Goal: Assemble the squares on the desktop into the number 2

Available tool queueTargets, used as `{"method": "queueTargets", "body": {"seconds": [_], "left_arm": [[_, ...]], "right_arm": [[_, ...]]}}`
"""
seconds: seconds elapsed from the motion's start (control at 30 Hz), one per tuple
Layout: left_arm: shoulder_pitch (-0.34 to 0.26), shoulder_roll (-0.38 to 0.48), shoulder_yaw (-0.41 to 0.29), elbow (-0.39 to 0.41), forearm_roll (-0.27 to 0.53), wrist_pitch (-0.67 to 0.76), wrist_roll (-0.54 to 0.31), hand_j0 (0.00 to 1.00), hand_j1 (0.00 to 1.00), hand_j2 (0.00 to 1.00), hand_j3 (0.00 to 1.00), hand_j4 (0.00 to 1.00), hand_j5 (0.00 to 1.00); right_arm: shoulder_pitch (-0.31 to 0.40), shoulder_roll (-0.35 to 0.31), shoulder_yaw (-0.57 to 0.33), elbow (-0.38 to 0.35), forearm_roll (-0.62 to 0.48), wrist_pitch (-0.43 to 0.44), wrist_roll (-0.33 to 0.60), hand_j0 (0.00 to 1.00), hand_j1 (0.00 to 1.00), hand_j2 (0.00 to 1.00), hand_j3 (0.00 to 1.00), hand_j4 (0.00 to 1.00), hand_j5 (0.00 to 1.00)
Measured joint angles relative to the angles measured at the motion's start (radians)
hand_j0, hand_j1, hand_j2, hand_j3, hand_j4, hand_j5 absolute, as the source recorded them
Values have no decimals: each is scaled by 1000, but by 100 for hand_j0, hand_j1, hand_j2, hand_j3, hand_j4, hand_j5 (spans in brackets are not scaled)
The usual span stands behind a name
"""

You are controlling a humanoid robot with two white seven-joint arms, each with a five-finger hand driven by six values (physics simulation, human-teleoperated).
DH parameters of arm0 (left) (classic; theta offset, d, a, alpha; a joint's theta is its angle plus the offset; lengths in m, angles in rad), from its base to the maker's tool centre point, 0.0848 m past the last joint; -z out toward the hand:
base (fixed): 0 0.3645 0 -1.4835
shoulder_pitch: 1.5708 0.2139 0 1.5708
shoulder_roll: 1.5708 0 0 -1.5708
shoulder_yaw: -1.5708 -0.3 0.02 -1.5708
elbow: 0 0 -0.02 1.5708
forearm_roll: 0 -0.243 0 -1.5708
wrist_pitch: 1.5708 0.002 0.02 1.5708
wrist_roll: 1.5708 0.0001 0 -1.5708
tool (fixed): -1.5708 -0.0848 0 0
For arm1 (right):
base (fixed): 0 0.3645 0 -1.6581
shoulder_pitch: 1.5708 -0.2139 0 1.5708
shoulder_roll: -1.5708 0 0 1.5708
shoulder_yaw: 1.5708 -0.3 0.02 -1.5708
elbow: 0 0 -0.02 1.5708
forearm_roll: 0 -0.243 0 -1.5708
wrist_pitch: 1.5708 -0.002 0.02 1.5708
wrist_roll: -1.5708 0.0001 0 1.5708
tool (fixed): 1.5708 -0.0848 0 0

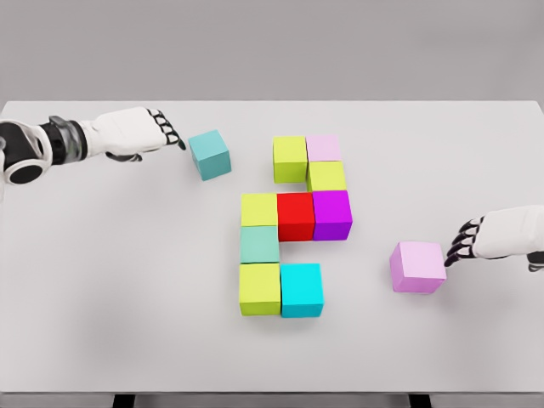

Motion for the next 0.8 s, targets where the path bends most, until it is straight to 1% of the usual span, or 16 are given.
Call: {"method": "queueTargets", "body": {"seconds": [0.5,0.8], "left_arm": [[-20,-26,-6,8,-2,0,-1,83,83,83,83,83,83],[-20,-40,-5,21,-2,0,-1,84,84,84,84,84,84]], "right_arm": [[0,34,-9,-22,-1,0,0,100,100,100,100,100,100],[0,29,-10,-75,-1,0,0,100,100,100,100,100,100]]}}
